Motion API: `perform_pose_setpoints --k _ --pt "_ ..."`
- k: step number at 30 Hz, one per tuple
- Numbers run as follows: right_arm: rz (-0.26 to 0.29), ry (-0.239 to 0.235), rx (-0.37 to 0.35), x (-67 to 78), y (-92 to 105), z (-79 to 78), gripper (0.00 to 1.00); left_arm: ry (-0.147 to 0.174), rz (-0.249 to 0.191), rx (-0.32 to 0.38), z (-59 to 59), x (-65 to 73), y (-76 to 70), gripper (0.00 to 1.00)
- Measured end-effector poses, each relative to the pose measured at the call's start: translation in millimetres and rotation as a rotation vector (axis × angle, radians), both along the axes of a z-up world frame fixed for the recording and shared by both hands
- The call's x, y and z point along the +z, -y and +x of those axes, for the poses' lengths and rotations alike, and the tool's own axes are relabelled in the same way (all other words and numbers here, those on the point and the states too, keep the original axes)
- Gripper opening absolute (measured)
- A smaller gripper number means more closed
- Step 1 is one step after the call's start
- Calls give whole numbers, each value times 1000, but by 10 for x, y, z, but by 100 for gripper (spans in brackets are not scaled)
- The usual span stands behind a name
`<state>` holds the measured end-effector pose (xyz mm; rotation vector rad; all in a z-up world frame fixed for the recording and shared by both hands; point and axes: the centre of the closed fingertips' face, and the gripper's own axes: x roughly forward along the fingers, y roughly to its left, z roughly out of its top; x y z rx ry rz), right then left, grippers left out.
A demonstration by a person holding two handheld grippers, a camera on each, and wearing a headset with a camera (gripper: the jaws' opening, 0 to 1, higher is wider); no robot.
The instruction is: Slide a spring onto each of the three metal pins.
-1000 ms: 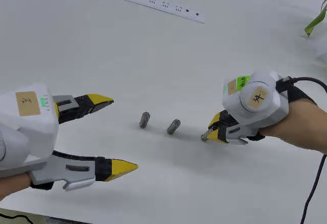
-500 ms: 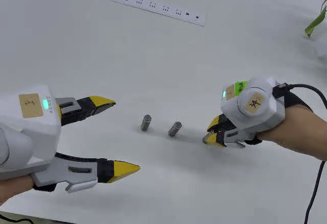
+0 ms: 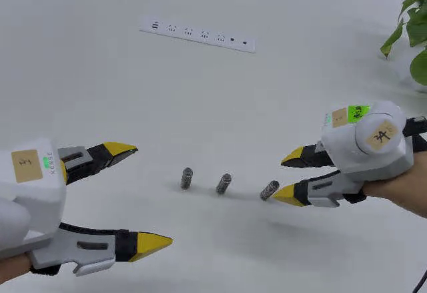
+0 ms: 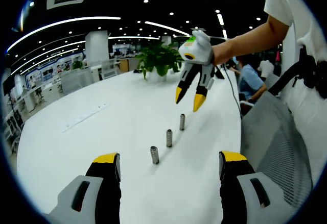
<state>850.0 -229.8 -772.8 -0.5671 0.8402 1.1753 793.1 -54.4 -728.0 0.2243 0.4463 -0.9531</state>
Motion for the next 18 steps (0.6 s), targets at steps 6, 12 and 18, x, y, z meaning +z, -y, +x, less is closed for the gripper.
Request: perform_pose_setpoints --k 6,12,18 --pt "119 -2 -102 111 297 -228 60 -9 4 20 -10 52 -89 87" --pt "215 13 -177 150 490 -432 74 -48 9 32 -70 -14 -166 98" --pt "285 19 -230 140 528 -598 83 -64 -2 29 -142 -39 -163 100"
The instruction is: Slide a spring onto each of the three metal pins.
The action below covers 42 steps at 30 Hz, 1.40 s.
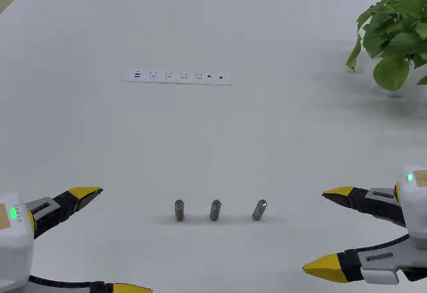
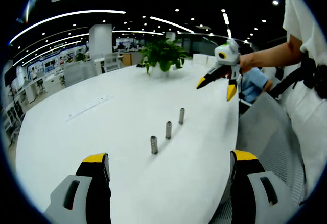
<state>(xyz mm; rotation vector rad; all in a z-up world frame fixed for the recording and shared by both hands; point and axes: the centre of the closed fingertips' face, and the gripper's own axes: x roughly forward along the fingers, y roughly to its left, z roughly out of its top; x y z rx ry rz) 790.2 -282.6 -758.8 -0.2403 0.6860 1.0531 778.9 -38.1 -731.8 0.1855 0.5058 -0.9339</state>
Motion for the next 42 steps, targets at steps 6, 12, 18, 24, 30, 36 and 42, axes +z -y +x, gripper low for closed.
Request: perform_pose_setpoints --k 6,12,18,24,30,36,42 --pt "19 7 -20 -14 33 -99 87 -27 7 13 -65 -52 21 100" --pt "38 16 -41 20 92 -108 87 -37 15 21 -114 -69 68 100" --pt "52 23 -39 67 86 -114 87 -38 25 22 -149 -98 70 100" --pt "55 29 -38 86 95 -110 87 -41 18 34 -150 -99 60 100" --pt "62 38 -40 100 107 -93 87 -27 19 31 -127 -77 71 100" --pt "64 40 -44 95 103 -98 87 -22 24 34 -106 -82 64 100" --pt "71 41 -50 94 109 -87 87 -21 21 35 -105 -84 79 100"
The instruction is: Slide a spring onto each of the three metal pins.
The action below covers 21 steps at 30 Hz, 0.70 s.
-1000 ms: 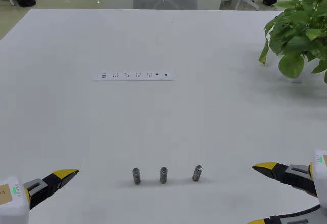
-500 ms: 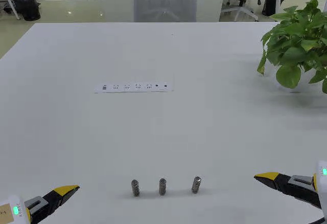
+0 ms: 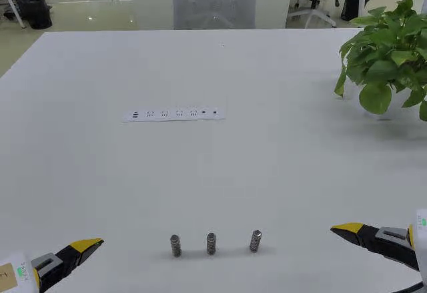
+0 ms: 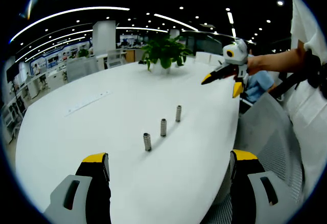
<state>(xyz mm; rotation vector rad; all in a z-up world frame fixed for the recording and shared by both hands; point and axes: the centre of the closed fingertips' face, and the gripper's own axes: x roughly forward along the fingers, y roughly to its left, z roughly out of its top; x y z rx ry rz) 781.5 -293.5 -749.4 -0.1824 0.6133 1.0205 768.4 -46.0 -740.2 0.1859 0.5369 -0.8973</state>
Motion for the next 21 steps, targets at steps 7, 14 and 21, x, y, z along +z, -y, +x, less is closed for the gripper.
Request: perform_pose_setpoints --k 7,14,21 --pt "3 -2 3 -10 -20 -11 87 6 -7 -1 11 26 36 100" --pt "0 0 4 5 -26 -1 87 8 -15 7 10 35 45 100" --pt "-3 0 8 5 -28 10 86 12 -21 9 21 50 66 100"
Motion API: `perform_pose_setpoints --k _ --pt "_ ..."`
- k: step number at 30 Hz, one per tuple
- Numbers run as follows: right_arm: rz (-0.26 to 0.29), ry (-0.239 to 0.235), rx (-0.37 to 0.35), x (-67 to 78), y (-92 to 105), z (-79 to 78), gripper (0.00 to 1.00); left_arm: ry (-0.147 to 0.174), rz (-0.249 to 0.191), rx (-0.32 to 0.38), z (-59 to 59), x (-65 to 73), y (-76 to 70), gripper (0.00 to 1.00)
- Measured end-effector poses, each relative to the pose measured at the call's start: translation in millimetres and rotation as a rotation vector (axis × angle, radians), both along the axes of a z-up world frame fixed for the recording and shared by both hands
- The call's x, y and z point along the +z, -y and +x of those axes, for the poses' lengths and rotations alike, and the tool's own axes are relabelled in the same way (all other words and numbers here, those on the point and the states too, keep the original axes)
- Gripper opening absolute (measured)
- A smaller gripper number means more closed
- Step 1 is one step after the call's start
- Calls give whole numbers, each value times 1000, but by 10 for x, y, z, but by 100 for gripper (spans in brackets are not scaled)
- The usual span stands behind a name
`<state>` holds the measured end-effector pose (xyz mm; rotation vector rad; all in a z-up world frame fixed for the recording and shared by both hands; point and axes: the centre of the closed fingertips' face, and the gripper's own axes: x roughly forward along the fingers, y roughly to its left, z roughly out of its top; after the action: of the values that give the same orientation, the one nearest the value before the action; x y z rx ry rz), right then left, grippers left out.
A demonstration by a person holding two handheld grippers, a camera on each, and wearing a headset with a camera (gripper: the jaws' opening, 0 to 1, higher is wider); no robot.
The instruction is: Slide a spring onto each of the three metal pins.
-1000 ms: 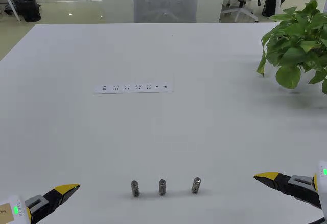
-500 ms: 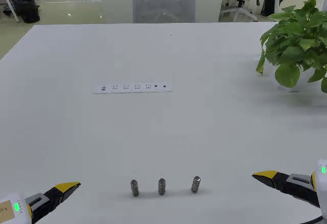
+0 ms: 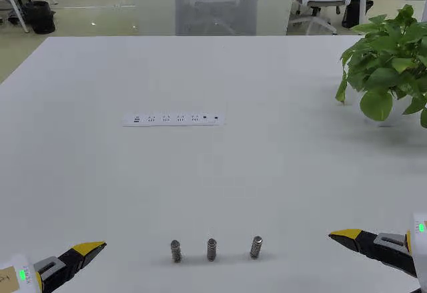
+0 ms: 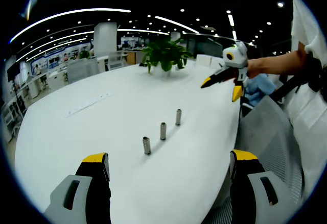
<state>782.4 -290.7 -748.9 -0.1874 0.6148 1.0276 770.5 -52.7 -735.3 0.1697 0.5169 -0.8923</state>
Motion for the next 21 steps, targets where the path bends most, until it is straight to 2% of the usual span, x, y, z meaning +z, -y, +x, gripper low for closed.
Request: perform_pose_setpoints --k 6,7,10,13,21 --pt "11 10 -7 23 6 32 86 -11 5 -9 1 -22 14 100" --pt "19 2 -9 15 -3 24 86 0 18 -16 13 -17 11 100" --pt "-14 -5 14 -47 -17 0 86 -2 -8 4 33 7 2 100" --pt "-2 -8 12 -40 -28 1 86 -4 11 -7 24 -25 -3 100" --pt "-3 -11 10 -30 -33 4 86 -5 0 -6 38 -27 16 100"
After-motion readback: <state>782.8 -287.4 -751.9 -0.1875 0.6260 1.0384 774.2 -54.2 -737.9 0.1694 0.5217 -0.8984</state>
